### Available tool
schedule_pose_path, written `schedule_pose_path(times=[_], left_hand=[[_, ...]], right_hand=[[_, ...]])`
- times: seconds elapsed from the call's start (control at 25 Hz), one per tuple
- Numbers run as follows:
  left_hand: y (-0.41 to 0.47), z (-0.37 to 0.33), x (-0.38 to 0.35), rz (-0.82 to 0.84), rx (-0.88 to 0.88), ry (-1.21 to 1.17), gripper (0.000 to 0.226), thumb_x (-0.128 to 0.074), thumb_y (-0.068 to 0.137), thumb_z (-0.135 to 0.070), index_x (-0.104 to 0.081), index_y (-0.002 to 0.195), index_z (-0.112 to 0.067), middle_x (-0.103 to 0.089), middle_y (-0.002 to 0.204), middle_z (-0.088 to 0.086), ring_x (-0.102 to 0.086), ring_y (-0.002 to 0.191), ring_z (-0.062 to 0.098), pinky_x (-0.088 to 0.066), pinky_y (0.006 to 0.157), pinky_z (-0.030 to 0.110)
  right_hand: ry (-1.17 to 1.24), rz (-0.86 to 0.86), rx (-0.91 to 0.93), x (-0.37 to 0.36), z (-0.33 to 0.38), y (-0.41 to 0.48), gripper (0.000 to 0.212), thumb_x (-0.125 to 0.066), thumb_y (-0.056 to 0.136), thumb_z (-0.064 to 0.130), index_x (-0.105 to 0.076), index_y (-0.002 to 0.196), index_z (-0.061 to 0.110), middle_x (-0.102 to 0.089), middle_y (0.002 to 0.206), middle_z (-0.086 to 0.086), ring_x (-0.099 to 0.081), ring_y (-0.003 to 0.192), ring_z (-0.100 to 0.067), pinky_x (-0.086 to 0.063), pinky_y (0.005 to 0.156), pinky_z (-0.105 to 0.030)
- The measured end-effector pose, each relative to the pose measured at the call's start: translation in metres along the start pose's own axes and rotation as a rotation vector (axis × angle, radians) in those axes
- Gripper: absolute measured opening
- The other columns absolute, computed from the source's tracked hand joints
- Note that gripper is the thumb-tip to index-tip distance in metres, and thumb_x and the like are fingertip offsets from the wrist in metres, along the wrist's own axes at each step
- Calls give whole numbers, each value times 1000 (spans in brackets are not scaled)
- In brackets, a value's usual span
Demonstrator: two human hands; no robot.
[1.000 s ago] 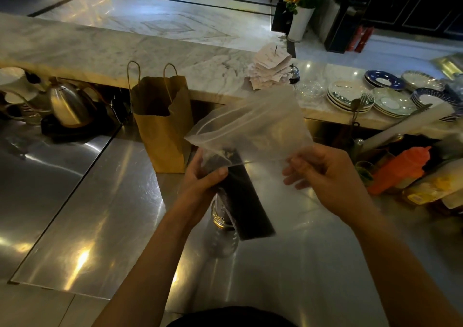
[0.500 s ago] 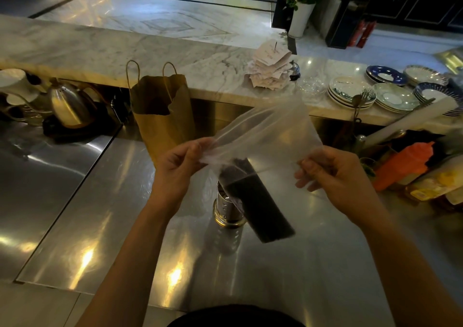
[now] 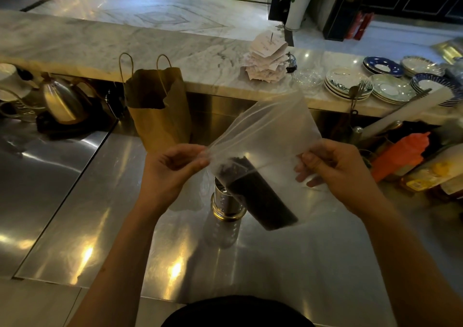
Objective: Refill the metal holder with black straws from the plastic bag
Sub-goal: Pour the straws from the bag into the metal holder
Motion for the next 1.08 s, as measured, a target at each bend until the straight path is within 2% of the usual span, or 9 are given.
schedule_pose_path(times=[0.24,0.32,0.48,0.64,0.72,0.8,0.88,1.0,1.08], left_hand=[[9,-18,14,170,-159,321,15,-64,78,-39,-69,90,-32,-73,94,-13,-70,78,6,-56,73,16],[15,-25,18,237,-189,369,14,-65,78,-36,-68,91,-32,-72,92,-14,-70,74,4,-55,69,14],[21,-38,22,312,-233,442,17,-63,77,-34,-67,93,-30,-68,86,-34,-69,74,-3,-52,66,8],[36,-51,33,378,-220,483,23,-62,76,-37,-68,95,-25,-69,92,-31,-70,77,-2,-53,68,9],[40,-48,34,286,-189,375,27,-65,78,-28,-68,103,-18,-71,96,-23,-71,84,2,-55,74,13],[32,-34,20,129,-19,34,36,-68,79,-19,-62,114,-22,-72,104,-7,-71,97,11,-57,82,22],[21,-10,-5,90,178,-261,44,-66,79,-15,-57,120,-26,-69,112,0,-67,107,17,-56,90,32],[5,22,-41,124,366,-359,33,-64,80,-19,-59,113,-20,-70,108,0,-62,116,28,-53,95,39],[0,30,-56,91,446,-402,35,-66,77,-19,-59,111,-18,-69,107,2,-59,118,33,-52,91,37]], right_hand=[[-63,1,-17,6,-10,1,12,-54,95,11,-64,98,14,-71,81,-3,-72,71,-14,-57,59,-22],[-77,16,-17,8,-11,0,12,-53,95,10,-64,96,15,-71,81,-3,-72,72,-13,-57,60,-22],[-56,28,-7,10,-11,-2,13,-54,94,10,-64,92,18,-71,80,-4,-72,72,-14,-58,61,-22],[-18,41,7,5,-12,-2,13,-53,93,10,-63,92,18,-72,79,-3,-72,72,-13,-57,61,-22],[24,2,24,4,-12,-1,14,-53,94,8,-63,91,18,-72,78,-2,-72,71,-14,-57,59,-21],[98,-48,43,5,-9,0,12,-53,92,10,-63,90,17,-73,79,0,-72,69,-15,-56,57,-21],[155,-51,55,3,-7,0,10,-54,89,19,-63,92,17,-73,82,2,-72,70,-15,-56,57,-21],[169,-4,72,-1,-7,-1,16,-54,85,23,-63,95,14,-73,85,-2,-72,72,-17,-57,59,-23],[207,5,75,-3,-7,-2,16,-54,87,21,-63,96,13,-73,87,-5,-72,73,-20,-57,59,-24]])
Point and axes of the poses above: each hand's wrist, its own y-axis towards the middle knuckle, its own x-axis out of the back of the hand, z = x × y, the point moved 2 cm from there along y, towards the middle knuckle
